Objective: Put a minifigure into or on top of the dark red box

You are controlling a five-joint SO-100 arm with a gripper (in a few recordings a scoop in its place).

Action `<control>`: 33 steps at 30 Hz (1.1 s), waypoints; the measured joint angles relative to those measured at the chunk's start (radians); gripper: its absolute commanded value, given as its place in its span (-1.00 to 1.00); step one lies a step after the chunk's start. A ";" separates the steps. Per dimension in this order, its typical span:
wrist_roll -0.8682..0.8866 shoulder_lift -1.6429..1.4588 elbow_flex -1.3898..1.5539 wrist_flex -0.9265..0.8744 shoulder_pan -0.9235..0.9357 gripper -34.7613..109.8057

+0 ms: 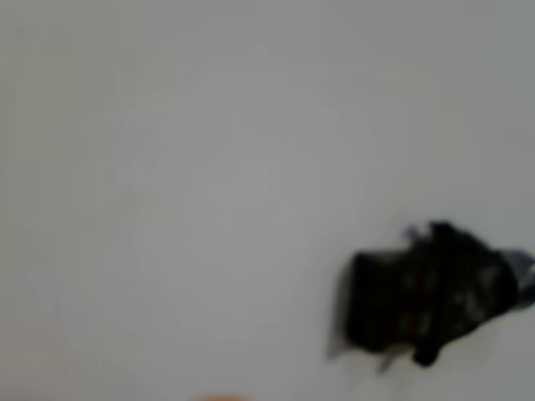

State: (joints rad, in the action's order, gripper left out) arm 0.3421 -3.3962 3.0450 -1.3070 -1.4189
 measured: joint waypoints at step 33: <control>0.868 0.038 -0.181 -0.250 0.256 -0.28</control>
State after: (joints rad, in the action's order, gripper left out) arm 1.2103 -3.3579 2.8639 -1.5570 -1.1628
